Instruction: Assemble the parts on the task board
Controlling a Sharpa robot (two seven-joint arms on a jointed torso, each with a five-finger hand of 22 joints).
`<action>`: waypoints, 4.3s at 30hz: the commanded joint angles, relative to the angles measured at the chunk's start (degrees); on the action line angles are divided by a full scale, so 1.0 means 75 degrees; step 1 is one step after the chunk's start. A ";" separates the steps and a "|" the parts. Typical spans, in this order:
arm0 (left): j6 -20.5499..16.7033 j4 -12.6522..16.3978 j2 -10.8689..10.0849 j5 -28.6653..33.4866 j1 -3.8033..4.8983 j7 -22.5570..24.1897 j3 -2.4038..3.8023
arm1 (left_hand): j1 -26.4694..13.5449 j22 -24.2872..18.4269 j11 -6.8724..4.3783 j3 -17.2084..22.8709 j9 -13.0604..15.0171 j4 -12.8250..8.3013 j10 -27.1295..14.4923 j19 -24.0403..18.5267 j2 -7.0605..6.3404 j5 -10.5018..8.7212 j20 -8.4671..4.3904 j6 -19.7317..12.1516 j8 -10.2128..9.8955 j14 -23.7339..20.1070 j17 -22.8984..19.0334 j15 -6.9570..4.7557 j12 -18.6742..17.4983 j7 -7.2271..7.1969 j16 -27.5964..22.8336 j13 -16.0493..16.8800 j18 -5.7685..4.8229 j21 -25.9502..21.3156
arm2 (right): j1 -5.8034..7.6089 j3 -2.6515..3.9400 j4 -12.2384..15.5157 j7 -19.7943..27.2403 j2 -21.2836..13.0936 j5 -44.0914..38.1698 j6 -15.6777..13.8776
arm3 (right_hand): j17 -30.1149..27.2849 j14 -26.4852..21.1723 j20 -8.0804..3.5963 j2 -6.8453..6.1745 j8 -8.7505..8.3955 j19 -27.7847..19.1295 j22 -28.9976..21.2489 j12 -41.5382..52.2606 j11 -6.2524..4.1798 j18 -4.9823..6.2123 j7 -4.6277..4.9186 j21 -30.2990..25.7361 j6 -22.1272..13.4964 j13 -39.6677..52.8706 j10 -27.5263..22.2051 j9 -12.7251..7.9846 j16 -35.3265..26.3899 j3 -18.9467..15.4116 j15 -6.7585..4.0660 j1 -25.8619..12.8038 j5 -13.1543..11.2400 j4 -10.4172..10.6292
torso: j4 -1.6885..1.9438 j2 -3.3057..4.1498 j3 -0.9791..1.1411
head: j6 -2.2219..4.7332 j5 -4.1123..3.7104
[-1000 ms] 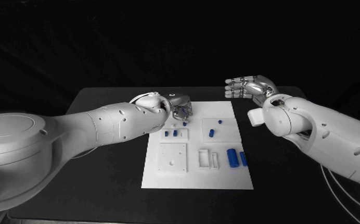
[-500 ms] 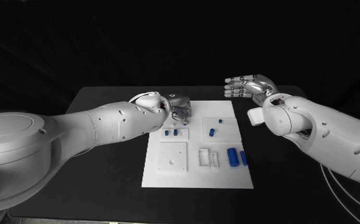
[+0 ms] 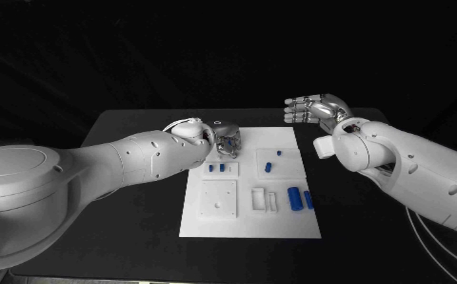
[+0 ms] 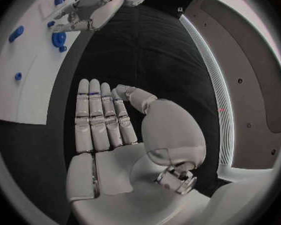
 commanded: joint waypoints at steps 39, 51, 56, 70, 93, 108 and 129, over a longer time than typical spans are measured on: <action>0.0216 -0.0510 0.0236 -0.0024 -0.0239 0.0191 0.0006 | -0.0015 0.0161 -0.0039 0.0267 -0.0014 0.0180 -0.0018 -0.0054 -0.0057 0.0051 -0.0058 0.0028 -0.0022 0.0095 -0.0036 -0.0027 -0.0046 -0.0026 0.0100 -0.0007 0.0046 0.0358 | 0.0001 0.0004 0.0030 0.0093 0.0038 0.0011 0.0141 | -0.0009 -0.0039 0.0021 -0.0046 0.0005 0.0025 -0.0008 -0.0041 0.0000 0.0084 -0.0004 -0.0086 -0.0046 -0.0012 -0.0060 -0.0011 -0.0016 -0.0056 0.0034 -0.0030 0.0044 0.0012 | -0.0004 0.0006 -0.0001 | -0.0032 -0.0047; 0.0265 -0.0599 0.0307 0.0002 -0.0296 0.0174 0.0006 | -0.0010 0.0164 -0.0119 0.0254 -0.0009 0.0352 0.0265 0.0024 0.0033 -0.0008 -0.0091 0.0272 -0.0020 0.0195 0.0009 -0.0063 -0.0045 -0.0061 0.0228 -0.0005 0.0030 0.0468 | 0.0003 0.0004 0.0028 0.0094 0.0052 0.0010 0.0146 | -0.0009 -0.0039 0.0021 -0.0046 0.0005 0.0025 -0.0008 -0.0041 0.0000 0.0084 -0.0004 -0.0086 -0.0046 -0.0012 -0.0060 -0.0011 -0.0016 -0.0056 0.0034 -0.0030 0.0044 0.0012 | -0.0001 0.0010 0.0003 | -0.0048 -0.0059; 0.0299 -0.0657 0.0341 0.0008 -0.0345 0.0129 0.0007 | 0.0020 0.0158 -0.0150 0.0210 -0.0006 0.0441 0.0386 0.0066 0.0078 -0.0032 -0.0099 0.0383 -0.0013 0.0251 0.0023 -0.0073 -0.0044 -0.0073 0.0277 -0.0004 0.0033 0.0512 | 0.0003 0.0004 0.0032 0.0096 0.0053 0.0010 0.0143 | -0.0009 -0.0039 0.0021 -0.0046 0.0005 0.0025 -0.0008 -0.0041 0.0000 0.0084 -0.0004 -0.0086 -0.0046 -0.0012 -0.0060 -0.0011 -0.0016 -0.0056 0.0034 -0.0030 0.0044 0.0012 | 0.0000 0.0007 0.0001 | -0.0054 -0.0076; 0.0030 -0.0701 0.0328 0.0091 -0.0399 0.0185 0.0009 | 0.0218 0.0175 -0.0325 0.0454 0.0025 0.0331 0.0988 0.0130 0.0361 -0.0294 -0.0211 0.0950 -0.0012 0.0553 0.0141 -0.0180 -0.0042 -0.0152 0.0489 0.0004 0.0044 0.0914 | 0.0004 0.0004 0.0038 0.0101 0.0049 0.0010 0.0139 | -0.0009 -0.0039 0.0021 -0.0046 0.0005 0.0025 -0.0008 -0.0041 0.0000 0.0084 -0.0004 -0.0086 -0.0046 -0.0012 -0.0060 -0.0011 -0.0016 -0.0056 0.0034 -0.0030 0.0044 0.0012 | -0.0003 -0.0003 0.0008 | -0.0063 -0.0101; -0.0460 0.0452 -0.0617 0.1980 -0.0340 0.0154 0.0601 | 0.0082 0.0132 -0.0258 0.0577 0.0006 0.0469 0.0752 0.0092 0.0229 -0.0453 -0.0176 0.0785 -0.0023 0.0610 0.0147 -0.0148 -0.0047 -0.0137 0.0400 -0.0001 0.0063 0.1064 | 0.0004 0.0004 0.0083 0.0094 -0.0070 0.0024 0.0108 | -0.0009 -0.0039 0.0021 -0.0046 0.0005 0.0025 -0.0008 -0.0041 0.0000 0.0084 -0.0004 -0.0086 -0.0046 -0.0012 -0.0060 -0.0011 -0.0016 -0.0056 0.0034 -0.0030 0.0044 0.0012 | 0.0048 -0.0020 0.0012 | 0.0052 -0.0102; 0.0141 0.1408 -0.1741 0.1803 -0.0055 -0.0195 0.0733 | 0.0185 0.0143 -0.0244 0.0547 -0.0002 0.0584 0.0715 0.0074 0.0128 -0.0521 -0.0164 0.0743 -0.0029 0.0590 0.0150 -0.0132 -0.0049 -0.0130 0.0390 -0.0002 0.0052 0.1003 | 0.0003 0.0004 0.0038 0.0142 -0.0127 0.0029 0.0029 | -0.0009 -0.0035 0.0017 -0.0044 0.0007 0.0064 0.0002 -0.0040 -0.0002 0.0084 -0.0008 -0.0151 -0.0034 -0.0011 -0.0053 -0.0011 -0.0015 -0.0042 0.0031 -0.0020 0.0053 0.0003 | 0.0138 -0.0034 -0.0044 | 0.0009 -0.0149; 0.0042 0.0921 -0.1415 0.0944 -0.0277 -0.0017 0.0514 | 0.0258 0.0146 -0.0252 0.0577 -0.0002 0.0668 0.0735 0.0092 0.0093 -0.0538 -0.0171 0.0753 -0.0029 0.0598 0.0151 -0.0141 -0.0048 -0.0131 0.0385 -0.0001 0.0056 0.1000 | 0.0001 0.0004 -0.0025 0.0159 -0.0030 0.0028 0.0055 | -0.0010 -0.0048 0.0021 -0.0043 0.0005 0.0058 -0.0001 -0.0042 0.0002 0.0083 -0.0004 -0.0162 -0.0043 -0.0012 -0.0065 -0.0011 -0.0017 -0.0037 0.0034 -0.0012 0.0060 0.0001 | 0.0097 -0.0032 -0.0001 | -0.0018 -0.0093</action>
